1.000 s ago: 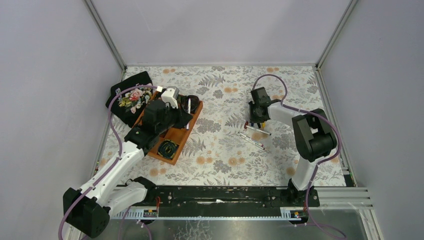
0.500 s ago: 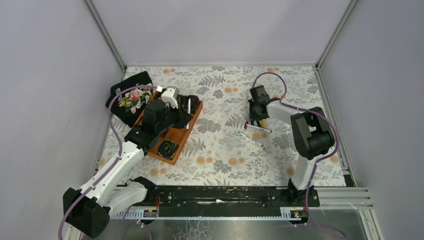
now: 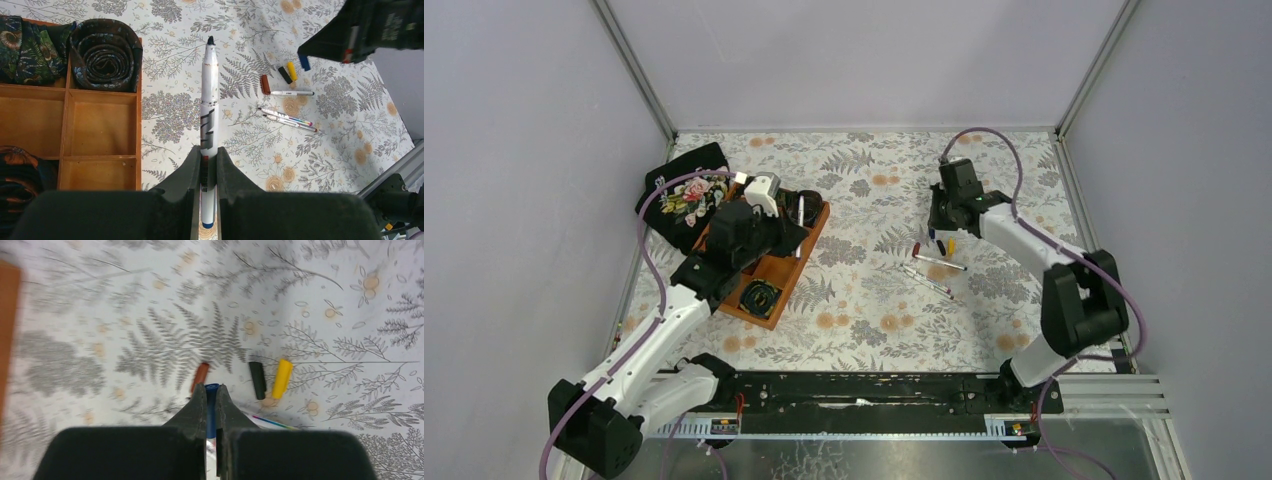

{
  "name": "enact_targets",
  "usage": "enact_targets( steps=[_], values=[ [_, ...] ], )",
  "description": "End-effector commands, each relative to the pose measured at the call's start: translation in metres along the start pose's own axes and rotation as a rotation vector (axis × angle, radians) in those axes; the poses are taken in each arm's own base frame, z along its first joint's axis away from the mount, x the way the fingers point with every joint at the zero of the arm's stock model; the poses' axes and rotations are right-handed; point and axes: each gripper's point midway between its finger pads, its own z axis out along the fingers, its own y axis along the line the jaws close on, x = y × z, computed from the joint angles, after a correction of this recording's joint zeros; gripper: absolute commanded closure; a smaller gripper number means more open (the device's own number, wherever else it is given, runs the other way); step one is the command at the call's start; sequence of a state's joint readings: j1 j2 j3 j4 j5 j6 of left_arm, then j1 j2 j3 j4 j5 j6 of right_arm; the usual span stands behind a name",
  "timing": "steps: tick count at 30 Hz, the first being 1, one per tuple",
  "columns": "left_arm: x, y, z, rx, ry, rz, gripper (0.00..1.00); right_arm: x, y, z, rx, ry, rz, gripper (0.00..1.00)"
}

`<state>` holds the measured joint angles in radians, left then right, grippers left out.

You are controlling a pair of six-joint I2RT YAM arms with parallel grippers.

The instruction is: Insert the pens into the pen caps

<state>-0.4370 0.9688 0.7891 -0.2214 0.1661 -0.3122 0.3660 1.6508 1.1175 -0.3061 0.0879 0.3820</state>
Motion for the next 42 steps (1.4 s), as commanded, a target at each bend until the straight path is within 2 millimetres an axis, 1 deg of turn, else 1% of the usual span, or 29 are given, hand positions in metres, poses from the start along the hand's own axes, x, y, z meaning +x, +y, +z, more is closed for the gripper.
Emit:
enact_targets(
  steps=[1, 4, 6, 9, 11, 15, 17, 18, 19, 22, 27, 29, 31, 34, 37, 39, 42],
  values=[
    [-0.01, -0.005, -0.003, 0.029, -0.054, 0.004, 1.0, -0.037, 0.034, -0.053, -0.177, -0.111, 0.052, 1.0],
    [-0.012, -0.02, -0.004, 0.109, -0.067, -0.013, 1.0, -0.038, 0.057, -0.08, -0.328, -0.131, 0.082, 1.0],
    [-0.011, -0.035, -0.006, 0.196, -0.067, -0.024, 1.0, -0.04, 0.078, -0.1, -0.464, -0.146, 0.109, 1.0],
    [-0.011, -0.053, -0.009, 0.304, -0.062, -0.023, 1.0, -0.04, 0.101, -0.13, -0.628, -0.164, 0.136, 1.0],
    [-0.01, -0.06, -0.011, 0.339, -0.058, -0.017, 1.0, -0.039, 0.11, -0.149, -0.707, -0.181, 0.152, 1.0],
    [-0.007, -0.064, -0.013, 0.364, -0.051, -0.008, 1.0, -0.032, 0.116, -0.168, -0.779, -0.194, 0.208, 1.0],
    [-0.003, -0.07, -0.014, 0.379, -0.043, -0.002, 1.0, -0.031, 0.125, -0.179, -0.851, -0.219, 0.223, 1.0],
    [-0.001, -0.076, -0.014, 0.391, -0.037, 0.009, 1.0, -0.027, 0.131, -0.183, -0.892, -0.217, 0.223, 1.0],
    [0.002, -0.08, -0.015, 0.404, -0.031, 0.019, 1.0, -0.027, 0.135, -0.187, -0.922, -0.221, 0.228, 1.0],
    [0.008, -0.09, -0.016, 0.442, -0.006, 0.046, 1.0, -0.027, 0.145, -0.192, -0.954, -0.213, 0.235, 1.0],
    [0.007, -0.09, -0.019, 0.436, -0.013, 0.048, 1.0, -0.024, 0.161, -0.2, -1.011, -0.193, 0.231, 1.0],
    [0.009, -0.094, -0.021, 0.443, -0.013, 0.04, 1.0, -0.023, 0.168, -0.206, -1.042, -0.185, 0.253, 1.0],
    [0.015, -0.104, -0.025, 0.468, -0.003, 0.041, 1.0, -0.022, 0.174, -0.211, -1.051, -0.182, 0.291, 1.0],
    [0.032, -0.124, -0.027, 0.503, 0.031, 0.057, 1.0, -0.02, 0.184, -0.22, -1.064, -0.212, 0.312, 1.0],
    [0.049, -0.141, -0.03, 0.547, 0.068, 0.063, 1.0, -0.022, 0.19, -0.227, -1.075, -0.258, 0.339, 1.0],
    [0.055, -0.148, -0.031, 0.571, 0.081, 0.067, 1.0, -0.024, 0.19, -0.228, -1.08, -0.285, 0.358, 1.0],
    [0.059, -0.152, -0.031, 0.58, 0.081, 0.066, 1.0, -0.026, 0.187, -0.229, -1.083, -0.322, 0.389, 1.0]
  ],
)
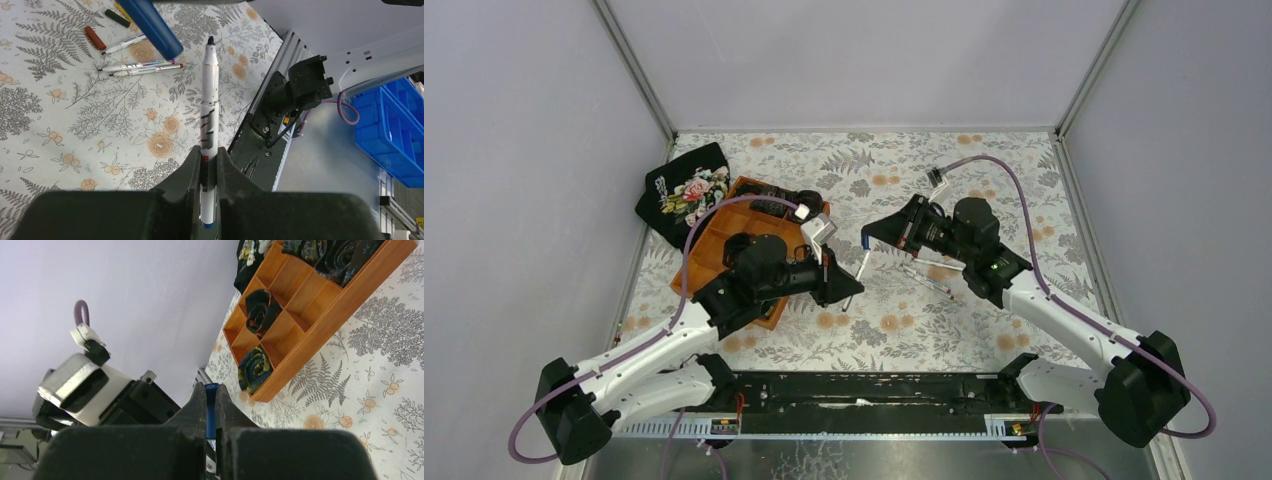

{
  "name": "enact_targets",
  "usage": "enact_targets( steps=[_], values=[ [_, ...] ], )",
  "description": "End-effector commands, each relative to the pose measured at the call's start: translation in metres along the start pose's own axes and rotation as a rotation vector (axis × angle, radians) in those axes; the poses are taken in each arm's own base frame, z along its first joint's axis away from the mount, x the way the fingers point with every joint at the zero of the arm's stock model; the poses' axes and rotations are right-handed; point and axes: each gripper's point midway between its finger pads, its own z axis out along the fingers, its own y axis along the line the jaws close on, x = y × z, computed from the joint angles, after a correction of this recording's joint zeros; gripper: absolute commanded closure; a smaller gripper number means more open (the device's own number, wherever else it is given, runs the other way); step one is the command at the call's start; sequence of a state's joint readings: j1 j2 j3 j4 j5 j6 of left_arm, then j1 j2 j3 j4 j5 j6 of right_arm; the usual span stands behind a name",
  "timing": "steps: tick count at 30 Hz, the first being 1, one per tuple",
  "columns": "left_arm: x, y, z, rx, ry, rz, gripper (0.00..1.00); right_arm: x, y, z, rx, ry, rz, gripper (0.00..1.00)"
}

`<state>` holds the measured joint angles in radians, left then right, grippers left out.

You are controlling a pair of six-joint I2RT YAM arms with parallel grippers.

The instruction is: Insert the pens into the pen caps

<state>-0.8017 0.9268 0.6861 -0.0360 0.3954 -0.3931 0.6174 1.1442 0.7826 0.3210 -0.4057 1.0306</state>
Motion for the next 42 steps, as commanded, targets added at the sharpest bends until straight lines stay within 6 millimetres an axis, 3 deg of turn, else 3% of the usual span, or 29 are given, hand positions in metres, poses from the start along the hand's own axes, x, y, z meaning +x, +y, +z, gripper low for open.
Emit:
enact_targets(
  steps=[1, 11, 42],
  values=[
    [-0.013, -0.007, 0.005, 0.021, -0.07, 0.013, 1.0, -0.027, 0.028, -0.006, -0.091, -0.158, -0.009, 1.0],
    [-0.009, 0.0, 0.009, -0.008, -0.072, -0.01, 1.0, -0.033, 0.045, -0.016, -0.137, -0.188, -0.043, 1.0],
    [-0.02, -0.01, 0.006, 0.027, -0.114, -0.026, 1.0, -0.022, 0.032, -0.017, -0.113, -0.16, -0.068, 1.0]
  ],
)
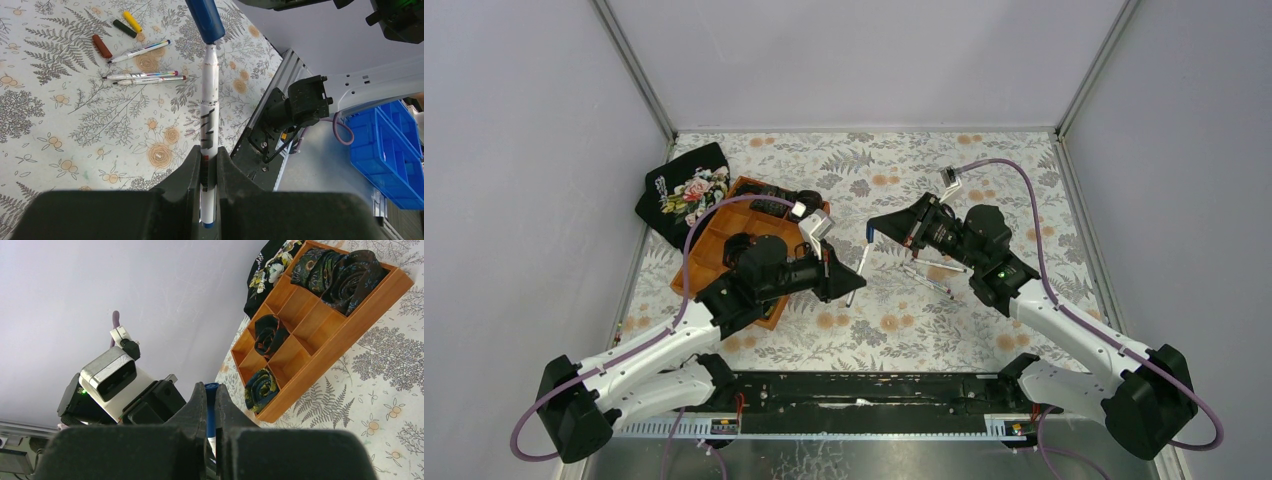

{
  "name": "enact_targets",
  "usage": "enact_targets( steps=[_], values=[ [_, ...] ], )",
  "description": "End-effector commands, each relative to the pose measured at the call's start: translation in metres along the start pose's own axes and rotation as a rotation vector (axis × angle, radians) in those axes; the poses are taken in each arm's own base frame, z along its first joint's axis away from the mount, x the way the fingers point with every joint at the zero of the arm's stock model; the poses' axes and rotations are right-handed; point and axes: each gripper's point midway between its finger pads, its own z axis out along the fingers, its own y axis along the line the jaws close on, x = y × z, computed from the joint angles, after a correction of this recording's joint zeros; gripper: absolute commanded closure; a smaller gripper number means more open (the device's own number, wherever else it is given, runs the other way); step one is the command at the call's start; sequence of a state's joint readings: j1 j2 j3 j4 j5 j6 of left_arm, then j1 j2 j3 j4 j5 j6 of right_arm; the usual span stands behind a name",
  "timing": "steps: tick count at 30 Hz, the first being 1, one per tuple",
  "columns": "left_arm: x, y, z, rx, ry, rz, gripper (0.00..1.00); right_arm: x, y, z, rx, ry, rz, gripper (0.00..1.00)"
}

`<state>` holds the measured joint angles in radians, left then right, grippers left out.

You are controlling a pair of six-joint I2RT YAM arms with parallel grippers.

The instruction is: Insert the pens into the pen caps

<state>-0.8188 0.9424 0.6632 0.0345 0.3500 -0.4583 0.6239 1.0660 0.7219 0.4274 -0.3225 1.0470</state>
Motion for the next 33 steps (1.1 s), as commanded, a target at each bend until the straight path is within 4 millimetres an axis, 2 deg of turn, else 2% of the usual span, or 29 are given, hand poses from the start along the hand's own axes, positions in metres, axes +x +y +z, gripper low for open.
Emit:
enact_targets(
  steps=[1, 22, 26, 33],
  values=[
    [-0.017, -0.011, -0.001, 0.041, -0.078, 0.021, 1.0, -0.007, 0.018, -0.004, -0.06, -0.032, -0.039, 1.0],
    [-0.03, -0.008, 0.003, 0.01, -0.135, -0.035, 1.0, 0.007, 0.025, -0.014, -0.116, 0.025, -0.077, 1.0],
    [-0.04, -0.009, 0.003, 0.004, -0.171, -0.042, 1.0, 0.016, 0.028, -0.015, -0.143, 0.064, -0.105, 1.0],
    [-0.056, -0.01, 0.002, -0.014, -0.232, -0.068, 1.0, 0.046, 0.029, -0.015, -0.205, 0.198, -0.147, 1.0]
  ],
)
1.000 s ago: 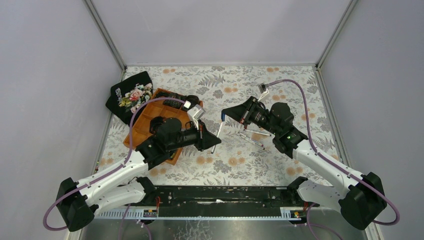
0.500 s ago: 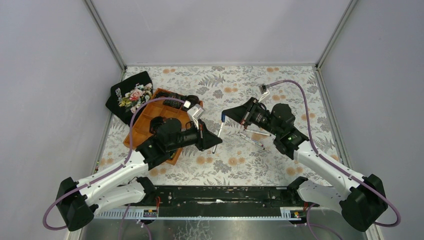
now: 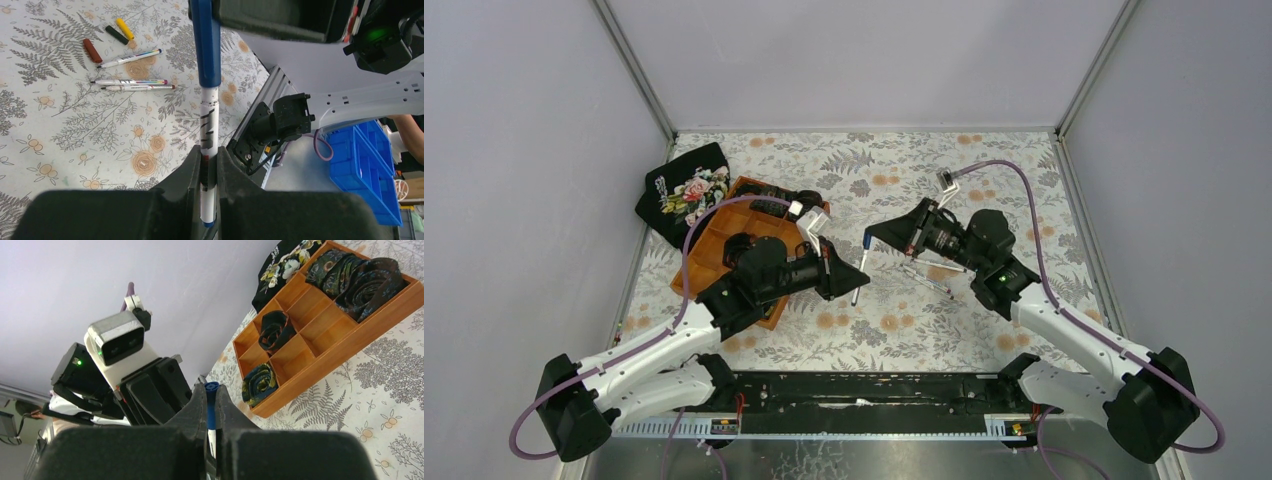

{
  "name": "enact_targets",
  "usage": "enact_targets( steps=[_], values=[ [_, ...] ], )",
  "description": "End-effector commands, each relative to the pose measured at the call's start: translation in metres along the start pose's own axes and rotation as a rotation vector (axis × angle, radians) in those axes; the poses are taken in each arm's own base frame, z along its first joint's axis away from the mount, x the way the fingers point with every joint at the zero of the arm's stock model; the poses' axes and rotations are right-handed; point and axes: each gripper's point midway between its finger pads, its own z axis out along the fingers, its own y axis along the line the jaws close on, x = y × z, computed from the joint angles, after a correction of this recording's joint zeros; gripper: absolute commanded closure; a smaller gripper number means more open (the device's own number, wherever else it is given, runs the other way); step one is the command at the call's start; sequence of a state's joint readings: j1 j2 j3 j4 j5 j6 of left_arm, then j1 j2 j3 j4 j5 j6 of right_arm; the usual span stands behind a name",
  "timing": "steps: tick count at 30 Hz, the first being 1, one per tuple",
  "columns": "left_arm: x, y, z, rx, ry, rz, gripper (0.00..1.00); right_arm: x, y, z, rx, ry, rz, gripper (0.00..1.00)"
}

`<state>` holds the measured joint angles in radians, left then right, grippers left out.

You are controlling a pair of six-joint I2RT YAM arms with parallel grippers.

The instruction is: Insert the pens into the pen caps

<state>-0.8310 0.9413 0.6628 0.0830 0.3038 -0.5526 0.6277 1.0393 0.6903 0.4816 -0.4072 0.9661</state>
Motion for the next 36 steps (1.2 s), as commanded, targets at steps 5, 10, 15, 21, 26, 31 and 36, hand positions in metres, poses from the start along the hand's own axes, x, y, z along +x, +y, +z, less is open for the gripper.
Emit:
enact_targets(
  steps=[5, 10, 15, 21, 26, 31, 36],
  values=[
    [-0.048, -0.008, -0.001, -0.001, -0.21, -0.013, 1.0, 0.052, 0.015, -0.004, -0.134, 0.213, -0.038, 1.0],
    [-0.048, -0.01, -0.005, 0.014, -0.232, -0.022, 1.0, 0.059, 0.013, -0.005, -0.133, 0.234, -0.016, 0.94],
    [-0.042, -0.019, -0.009, 0.072, -0.217, -0.006, 1.0, 0.038, 0.026, 0.0, -0.144, 0.157, -0.033, 0.4],
    [-0.035, -0.027, -0.014, 0.118, -0.187, 0.003, 1.0, 0.008, 0.051, 0.008, -0.194, 0.072, -0.084, 0.21],
    [-0.035, -0.034, -0.017, 0.148, -0.182, 0.014, 1.0, -0.007, 0.059, 0.015, -0.187, 0.039, -0.136, 0.25],
    [-0.035, -0.037, -0.018, 0.157, -0.175, 0.018, 1.0, -0.008, 0.069, 0.02, -0.226, 0.07, -0.158, 0.46],
    [-0.042, -0.039, -0.019, 0.152, -0.2, 0.015, 1.0, 0.007, 0.067, 0.018, -0.252, 0.144, -0.156, 0.83]
  ],
)
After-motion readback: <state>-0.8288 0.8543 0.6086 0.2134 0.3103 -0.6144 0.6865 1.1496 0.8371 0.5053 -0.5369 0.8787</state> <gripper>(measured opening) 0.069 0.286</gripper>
